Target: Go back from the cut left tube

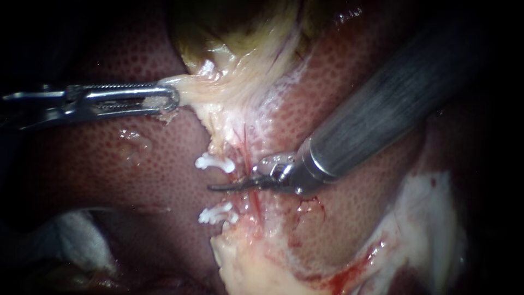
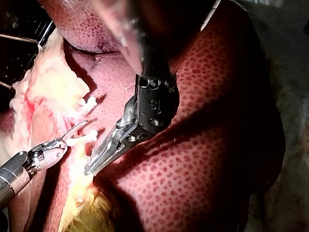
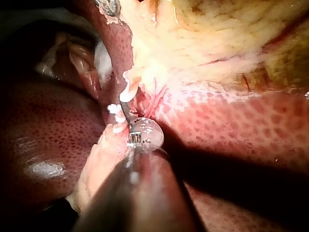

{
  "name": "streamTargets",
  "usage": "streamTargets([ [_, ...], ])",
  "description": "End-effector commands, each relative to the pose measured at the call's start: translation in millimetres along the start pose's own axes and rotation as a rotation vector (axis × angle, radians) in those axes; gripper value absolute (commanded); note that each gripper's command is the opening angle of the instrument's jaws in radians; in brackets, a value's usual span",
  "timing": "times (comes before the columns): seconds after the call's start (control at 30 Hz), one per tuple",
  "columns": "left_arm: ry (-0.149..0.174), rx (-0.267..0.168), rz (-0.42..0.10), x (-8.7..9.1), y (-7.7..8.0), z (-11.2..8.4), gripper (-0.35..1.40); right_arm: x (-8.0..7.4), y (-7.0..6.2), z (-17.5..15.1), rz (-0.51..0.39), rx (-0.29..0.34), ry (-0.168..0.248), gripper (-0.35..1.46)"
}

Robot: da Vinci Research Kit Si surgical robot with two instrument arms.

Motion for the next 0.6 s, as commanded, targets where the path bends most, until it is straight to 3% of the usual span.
streamTargets([
  [0.03, 0.000, 0.001, 0.000, 0.0, 0.0, 0.0, -0.35, 0.0, 0.0, 0.0, 0.000, 0.001, 0.002, -0.35],
  [0.2, 0.000, 0.001, 0.000, 0.0, 0.1, 0.0, -0.35, 0.0, 0.0, 0.1, -0.053, 0.012, 0.037, -0.35],
  [0.23, 0.000, 0.001, 0.000, 0.0, 0.1, 0.0, -0.35, 0.0, -0.1, 0.1, -0.070, 0.018, 0.056, -0.23],
  [0.27, 0.000, 0.001, 0.000, 0.0, 0.1, 0.0, -0.35, 0.0, -0.1, 0.1, -0.082, 0.018, 0.077, 0.19],
  [0.3, 0.000, 0.001, 0.000, 0.0, 0.1, 0.0, -0.35, 0.1, -0.1, 0.2, -0.080, 0.008, 0.099, 0.74],
  [0.33, 0.000, 0.001, 0.000, 0.0, 0.1, 0.0, -0.35, 0.3, -0.1, 0.3, -0.084, -0.005, 0.115, 1.04],
  [0.37, 0.000, 0.001, 0.000, 0.0, 0.1, 0.0, -0.35, 0.4, -0.1, 0.5, -0.094, -0.013, 0.126, 1.16],
  [0.47, 0.000, 0.001, 0.000, 0.0, 0.1, 0.0, -0.35, 0.5, -0.2, 0.6, -0.099, -0.014, 0.129, 1.30],
  [0.6, 0.000, 0.001, 0.000, 0.0, 0.1, 0.0, -0.35, 0.5, -0.3, 0.5, -0.099, -0.008, 0.128, 1.33],
])
